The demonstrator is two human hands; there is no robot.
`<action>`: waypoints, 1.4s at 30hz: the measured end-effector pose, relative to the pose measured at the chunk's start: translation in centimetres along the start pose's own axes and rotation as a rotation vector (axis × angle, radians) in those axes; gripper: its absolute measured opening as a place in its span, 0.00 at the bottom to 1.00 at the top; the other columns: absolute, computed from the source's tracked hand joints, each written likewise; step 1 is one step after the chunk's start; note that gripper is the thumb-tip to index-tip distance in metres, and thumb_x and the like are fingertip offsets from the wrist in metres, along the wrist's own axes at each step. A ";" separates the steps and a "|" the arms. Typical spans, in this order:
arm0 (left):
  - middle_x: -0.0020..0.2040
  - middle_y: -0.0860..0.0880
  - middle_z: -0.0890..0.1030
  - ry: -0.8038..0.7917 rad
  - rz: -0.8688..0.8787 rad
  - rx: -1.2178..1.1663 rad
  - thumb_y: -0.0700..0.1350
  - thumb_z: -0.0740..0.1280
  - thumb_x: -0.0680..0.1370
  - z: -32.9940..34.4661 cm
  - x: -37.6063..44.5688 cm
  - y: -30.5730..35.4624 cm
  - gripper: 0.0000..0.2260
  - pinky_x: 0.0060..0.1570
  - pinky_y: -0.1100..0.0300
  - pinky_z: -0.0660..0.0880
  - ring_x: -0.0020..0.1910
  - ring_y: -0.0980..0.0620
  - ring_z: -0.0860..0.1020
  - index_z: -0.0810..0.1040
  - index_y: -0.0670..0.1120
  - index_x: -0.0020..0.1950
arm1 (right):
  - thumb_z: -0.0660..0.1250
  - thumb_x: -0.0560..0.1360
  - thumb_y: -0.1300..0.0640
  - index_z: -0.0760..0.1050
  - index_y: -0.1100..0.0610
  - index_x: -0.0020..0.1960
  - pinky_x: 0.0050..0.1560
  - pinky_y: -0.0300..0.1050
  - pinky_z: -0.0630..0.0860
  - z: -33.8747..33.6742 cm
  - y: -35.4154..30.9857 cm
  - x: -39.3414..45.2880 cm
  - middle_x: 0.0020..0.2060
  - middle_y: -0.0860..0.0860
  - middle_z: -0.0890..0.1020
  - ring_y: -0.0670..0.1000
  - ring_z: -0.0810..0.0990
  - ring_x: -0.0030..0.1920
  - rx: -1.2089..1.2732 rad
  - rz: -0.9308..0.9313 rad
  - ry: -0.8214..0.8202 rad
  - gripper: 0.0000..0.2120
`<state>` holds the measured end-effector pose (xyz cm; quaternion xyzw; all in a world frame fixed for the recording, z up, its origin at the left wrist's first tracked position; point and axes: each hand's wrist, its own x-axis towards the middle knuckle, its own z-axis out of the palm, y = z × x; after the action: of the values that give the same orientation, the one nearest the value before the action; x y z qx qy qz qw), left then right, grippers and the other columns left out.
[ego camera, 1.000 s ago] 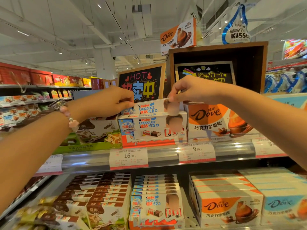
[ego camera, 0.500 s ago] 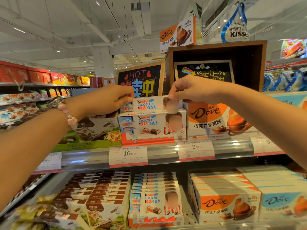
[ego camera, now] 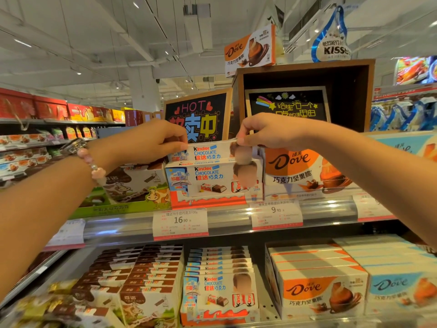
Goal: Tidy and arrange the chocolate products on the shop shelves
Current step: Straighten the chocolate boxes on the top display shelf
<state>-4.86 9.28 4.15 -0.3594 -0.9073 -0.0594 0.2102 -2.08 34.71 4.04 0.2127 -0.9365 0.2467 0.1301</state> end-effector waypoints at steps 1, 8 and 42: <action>0.44 0.45 0.81 0.001 0.005 0.003 0.47 0.61 0.79 -0.1 0.0 0.1 0.08 0.38 0.64 0.73 0.41 0.50 0.78 0.78 0.46 0.50 | 0.63 0.78 0.55 0.75 0.58 0.48 0.59 0.53 0.71 -0.1 0.1 0.0 0.54 0.58 0.78 0.58 0.75 0.56 -0.002 0.007 -0.005 0.07; 0.42 0.50 0.82 -0.009 0.020 -0.021 0.47 0.63 0.78 -0.5 0.1 0.5 0.08 0.35 0.68 0.72 0.36 0.60 0.77 0.80 0.46 0.50 | 0.64 0.77 0.55 0.76 0.57 0.47 0.49 0.43 0.71 -0.2 -0.1 0.0 0.52 0.56 0.78 0.55 0.75 0.54 -0.004 0.013 -0.017 0.06; 0.49 0.45 0.79 -0.063 -0.072 0.058 0.40 0.62 0.79 0.3 1.7 0.5 0.05 0.44 0.58 0.73 0.47 0.48 0.76 0.75 0.46 0.53 | 0.66 0.75 0.63 0.79 0.56 0.52 0.45 0.40 0.76 -0.3 1.0 0.3 0.47 0.54 0.81 0.50 0.79 0.47 0.183 0.071 0.122 0.08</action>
<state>-5.73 10.74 4.60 -0.3221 -0.9271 -0.0290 0.1896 -2.74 35.54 3.95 0.1751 -0.9073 0.3481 0.1579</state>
